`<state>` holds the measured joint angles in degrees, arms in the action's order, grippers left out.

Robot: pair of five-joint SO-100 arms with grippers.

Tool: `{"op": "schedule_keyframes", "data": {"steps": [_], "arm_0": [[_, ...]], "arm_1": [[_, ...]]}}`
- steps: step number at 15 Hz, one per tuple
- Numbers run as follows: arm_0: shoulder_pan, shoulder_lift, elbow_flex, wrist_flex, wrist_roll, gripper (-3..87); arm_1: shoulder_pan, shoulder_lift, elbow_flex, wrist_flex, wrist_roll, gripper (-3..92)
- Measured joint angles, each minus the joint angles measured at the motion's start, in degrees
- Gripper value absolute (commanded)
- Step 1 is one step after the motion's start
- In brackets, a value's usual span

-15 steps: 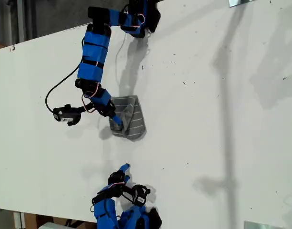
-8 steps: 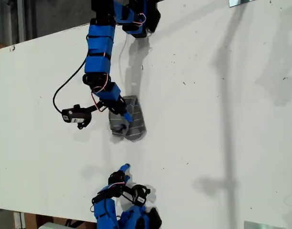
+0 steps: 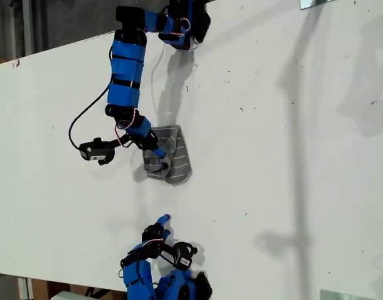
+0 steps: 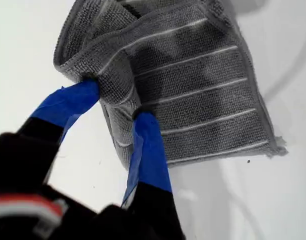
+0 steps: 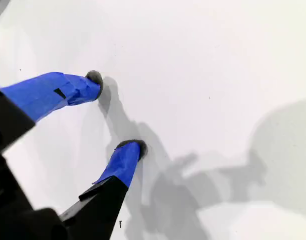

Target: Grasp corners of a square towel and fold twice.

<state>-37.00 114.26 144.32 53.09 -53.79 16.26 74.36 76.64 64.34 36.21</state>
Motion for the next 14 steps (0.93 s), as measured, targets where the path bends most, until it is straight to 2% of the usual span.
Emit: {"op": "schedule_keyframes", "data": {"steps": [4,9,14], "arm_0": [[0.00,0.00,0.00,0.00,0.00,21.7],[0.00,0.00,0.00,0.00,0.00,21.6],[0.00,0.00,0.00,0.00,0.00,21.6]], "arm_1": [[-2.55,-5.98,-0.44,-0.88,1.32,19.2],[-10.11,-16.70,-9.40,1.76,1.14,19.4],[-9.49,-18.90,-13.27,4.04,1.14,19.4]]}}
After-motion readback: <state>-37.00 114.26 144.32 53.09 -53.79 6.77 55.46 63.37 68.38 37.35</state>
